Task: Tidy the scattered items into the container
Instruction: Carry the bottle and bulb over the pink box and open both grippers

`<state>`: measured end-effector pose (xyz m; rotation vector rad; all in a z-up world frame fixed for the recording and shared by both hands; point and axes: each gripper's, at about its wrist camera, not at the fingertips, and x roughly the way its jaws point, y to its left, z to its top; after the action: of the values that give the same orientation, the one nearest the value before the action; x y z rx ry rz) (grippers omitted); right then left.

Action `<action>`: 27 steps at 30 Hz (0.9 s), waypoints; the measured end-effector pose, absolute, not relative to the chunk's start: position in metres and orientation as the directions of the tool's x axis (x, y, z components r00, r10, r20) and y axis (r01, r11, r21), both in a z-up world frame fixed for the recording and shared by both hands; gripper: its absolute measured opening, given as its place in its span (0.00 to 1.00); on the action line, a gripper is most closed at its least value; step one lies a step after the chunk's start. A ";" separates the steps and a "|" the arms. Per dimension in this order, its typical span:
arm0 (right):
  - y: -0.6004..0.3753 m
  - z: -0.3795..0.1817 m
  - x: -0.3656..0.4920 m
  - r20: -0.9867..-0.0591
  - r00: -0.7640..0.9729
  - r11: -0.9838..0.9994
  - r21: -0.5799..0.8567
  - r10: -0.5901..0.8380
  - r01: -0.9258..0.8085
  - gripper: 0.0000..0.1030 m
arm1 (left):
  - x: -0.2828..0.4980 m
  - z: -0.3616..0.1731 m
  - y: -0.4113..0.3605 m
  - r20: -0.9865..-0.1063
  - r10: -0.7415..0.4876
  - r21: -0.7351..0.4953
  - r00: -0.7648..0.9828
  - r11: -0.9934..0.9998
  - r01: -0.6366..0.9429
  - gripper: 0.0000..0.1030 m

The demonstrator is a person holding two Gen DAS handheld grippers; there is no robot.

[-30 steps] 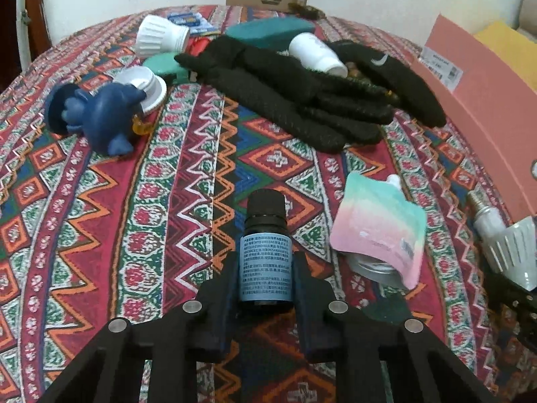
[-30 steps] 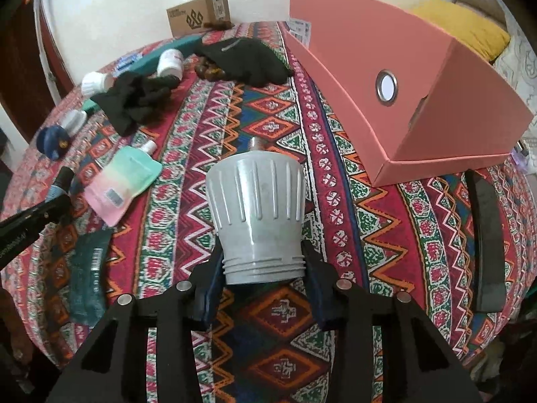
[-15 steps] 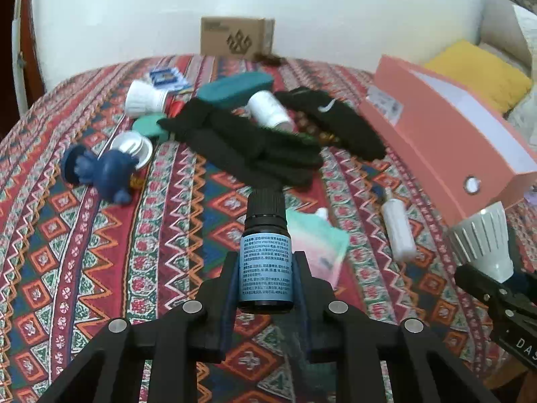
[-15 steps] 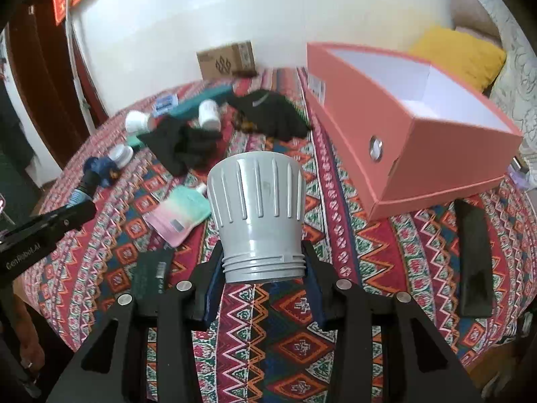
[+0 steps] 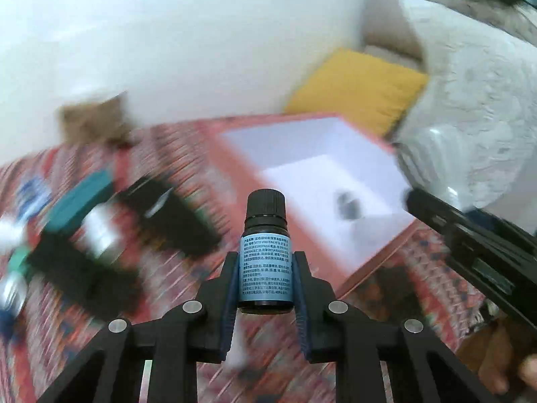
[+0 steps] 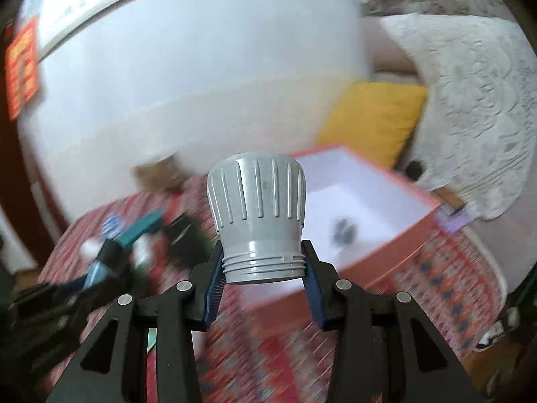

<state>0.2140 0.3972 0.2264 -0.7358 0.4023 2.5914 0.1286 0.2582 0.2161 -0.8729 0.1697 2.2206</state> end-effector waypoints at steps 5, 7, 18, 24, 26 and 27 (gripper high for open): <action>0.468 0.202 0.179 -0.629 -0.719 -0.809 0.235 0.296 -0.539 0.43 | 0.099 0.201 0.347 -0.689 0.593 -0.111 -0.416 -0.654 -0.749 0.23; 0.487 0.187 0.172 -0.660 -0.704 -0.790 0.272 0.262 -0.549 0.44 | 0.089 0.192 0.372 -0.710 0.590 -0.117 -0.385 -0.638 -0.761 0.23; 0.524 0.177 0.166 -0.649 -0.698 -0.757 0.282 0.303 -0.590 0.89 | 0.064 0.187 0.384 -0.694 0.579 -0.089 -0.427 -0.658 -0.748 0.85; 0.475 0.201 0.170 -0.596 -0.736 -0.832 0.192 0.322 -0.520 0.89 | 0.064 0.212 0.287 -0.677 0.542 -0.113 -0.498 -0.745 -0.657 0.87; 0.435 0.207 0.169 -0.575 -0.771 -0.890 0.153 0.274 -0.430 0.89 | 0.068 0.207 0.242 -0.691 0.494 -0.098 -0.528 -0.787 -0.609 0.87; 0.414 0.205 0.168 -0.577 -0.782 -0.914 0.144 0.234 -0.379 0.89 | 0.071 0.202 0.221 -0.697 0.470 -0.091 -0.542 -0.808 -0.583 0.87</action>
<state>0.1678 0.4136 0.2053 -0.8163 0.3627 2.6667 0.0708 0.2206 0.2022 -0.9880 0.2012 2.3210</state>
